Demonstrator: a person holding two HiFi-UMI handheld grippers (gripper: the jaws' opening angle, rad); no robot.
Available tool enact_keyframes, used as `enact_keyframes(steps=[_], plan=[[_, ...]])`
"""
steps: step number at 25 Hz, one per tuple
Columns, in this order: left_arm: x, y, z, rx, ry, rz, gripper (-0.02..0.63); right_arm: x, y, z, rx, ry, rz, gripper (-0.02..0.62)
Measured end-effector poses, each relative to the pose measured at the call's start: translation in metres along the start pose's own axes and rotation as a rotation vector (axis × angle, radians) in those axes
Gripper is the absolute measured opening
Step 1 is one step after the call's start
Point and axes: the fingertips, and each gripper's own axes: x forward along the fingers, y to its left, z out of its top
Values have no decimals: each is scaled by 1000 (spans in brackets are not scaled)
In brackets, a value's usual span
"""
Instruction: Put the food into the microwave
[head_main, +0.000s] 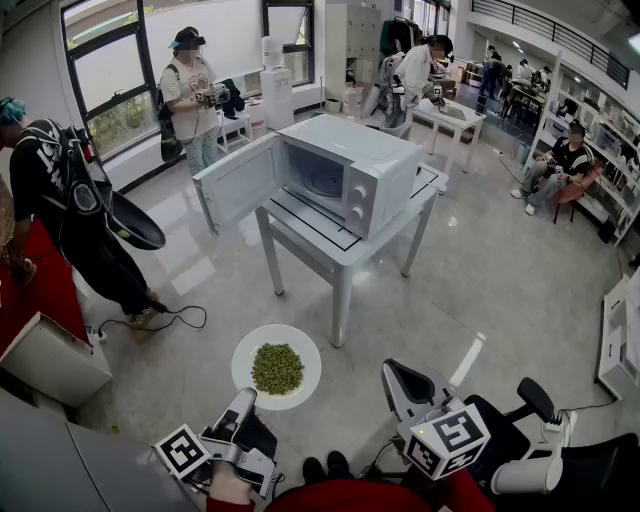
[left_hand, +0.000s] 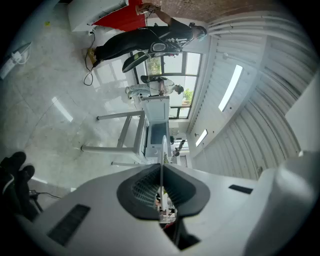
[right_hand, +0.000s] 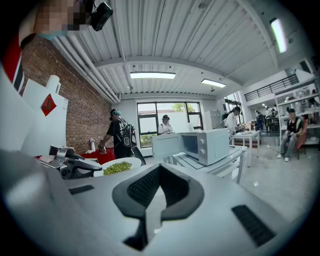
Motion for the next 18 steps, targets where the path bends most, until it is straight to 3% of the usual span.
enact_keyframes(steps=[18], plan=[[4, -5, 1, 7, -2, 4, 21, 4, 3, 4, -12, 3, 22, 12]])
